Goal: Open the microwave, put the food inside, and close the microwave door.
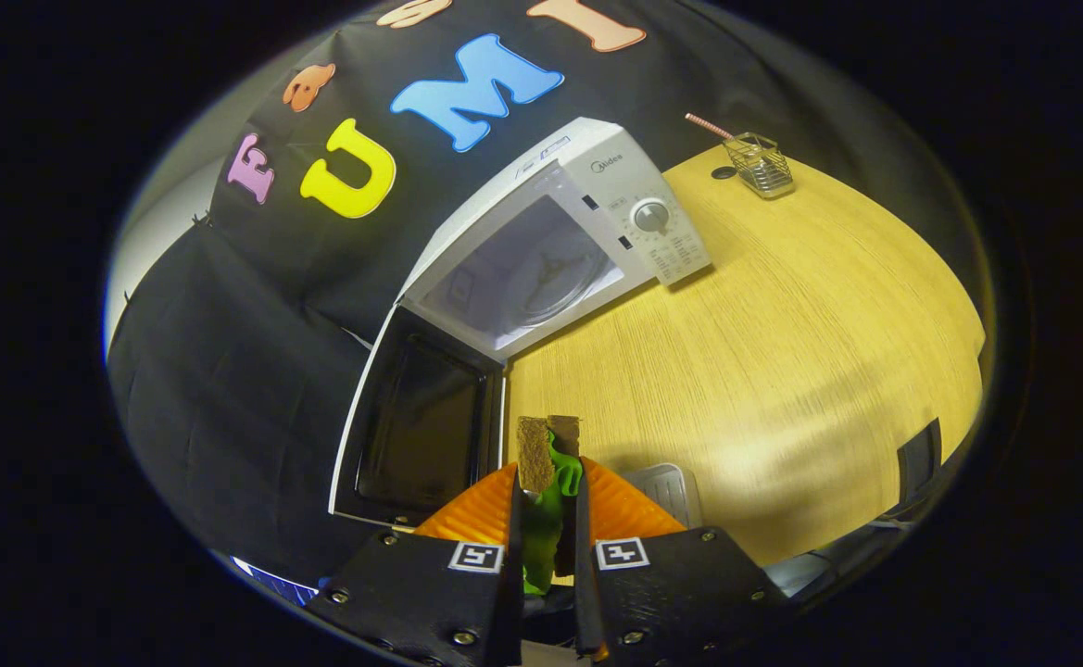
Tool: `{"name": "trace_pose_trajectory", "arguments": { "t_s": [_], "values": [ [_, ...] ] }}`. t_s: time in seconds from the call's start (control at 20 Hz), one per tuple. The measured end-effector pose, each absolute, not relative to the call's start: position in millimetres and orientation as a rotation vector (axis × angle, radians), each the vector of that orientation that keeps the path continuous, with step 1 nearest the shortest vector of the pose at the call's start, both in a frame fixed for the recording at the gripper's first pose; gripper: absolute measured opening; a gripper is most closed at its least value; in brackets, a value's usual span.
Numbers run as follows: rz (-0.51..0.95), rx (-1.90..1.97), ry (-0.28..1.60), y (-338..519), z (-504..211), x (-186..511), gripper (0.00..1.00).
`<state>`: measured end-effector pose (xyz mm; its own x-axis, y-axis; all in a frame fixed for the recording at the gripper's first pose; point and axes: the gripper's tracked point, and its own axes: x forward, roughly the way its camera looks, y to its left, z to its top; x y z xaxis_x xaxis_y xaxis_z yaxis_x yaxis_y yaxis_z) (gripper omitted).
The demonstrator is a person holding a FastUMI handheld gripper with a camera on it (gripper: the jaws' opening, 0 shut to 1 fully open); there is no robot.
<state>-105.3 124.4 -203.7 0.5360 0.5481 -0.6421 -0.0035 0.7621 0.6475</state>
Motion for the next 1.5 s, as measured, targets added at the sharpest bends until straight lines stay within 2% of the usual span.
{"name": "trace_pose_trajectory", "arguments": {
  "t_s": [0.55,1.5],
  "values": [
    [0.293,0.792,0.781,183,-195,-33,0.22],
    [0.144,0.997,0.534,232,-233,87,0.22]
  ]
}}
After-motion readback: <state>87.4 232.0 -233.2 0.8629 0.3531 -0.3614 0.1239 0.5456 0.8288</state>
